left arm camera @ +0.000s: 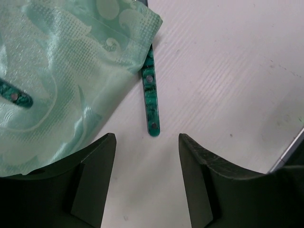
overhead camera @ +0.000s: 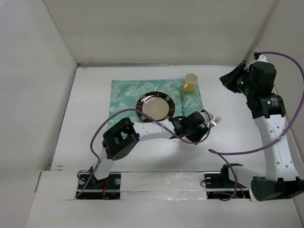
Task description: Set the dinner table for one person
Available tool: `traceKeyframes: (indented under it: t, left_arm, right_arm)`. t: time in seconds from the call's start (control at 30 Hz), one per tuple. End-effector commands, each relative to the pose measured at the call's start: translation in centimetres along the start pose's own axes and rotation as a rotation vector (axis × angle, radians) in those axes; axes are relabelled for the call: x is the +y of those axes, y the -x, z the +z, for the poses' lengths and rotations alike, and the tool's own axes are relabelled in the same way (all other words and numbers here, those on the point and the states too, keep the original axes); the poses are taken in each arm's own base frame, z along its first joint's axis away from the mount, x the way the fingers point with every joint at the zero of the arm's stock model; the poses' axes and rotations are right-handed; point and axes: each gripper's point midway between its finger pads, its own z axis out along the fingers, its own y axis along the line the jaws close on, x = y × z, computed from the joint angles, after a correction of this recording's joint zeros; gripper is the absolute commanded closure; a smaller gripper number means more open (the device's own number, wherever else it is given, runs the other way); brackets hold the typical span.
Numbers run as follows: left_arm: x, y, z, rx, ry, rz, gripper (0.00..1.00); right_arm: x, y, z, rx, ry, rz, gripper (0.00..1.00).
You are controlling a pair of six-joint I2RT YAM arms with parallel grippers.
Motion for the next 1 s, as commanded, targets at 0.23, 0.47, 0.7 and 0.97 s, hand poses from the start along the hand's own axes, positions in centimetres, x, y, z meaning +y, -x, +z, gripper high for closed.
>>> traceKeyframes:
  t: [0.23, 0.47, 0.7, 0.97]
  left_arm:
    - [-1.7, 2.6, 3.8, -0.032, -0.01, 0.053, 0.49]
    - [-0.3, 1.8, 6.2, -0.014, 0.092, 0.061, 0.5]
    - [1.1, 1.1, 9.1, 0.027, 0.172, 0.076, 0.6]
    - [0.0, -2.4, 8.7, 0.092, 0.174, 0.125, 1.0]
  right_arm:
    - [3.6, 1.2, -2.1, -0.011, 0.133, -0.006, 0.78]
    - [4.3, 1.4, -2.6, -0.016, 0.146, -0.018, 0.78]
    - [5.3, 2.7, -3.6, -0.053, 0.173, -0.012, 0.78]
    - [6.6, 5.5, -4.2, -0.119, 0.208, -0.001, 0.78]
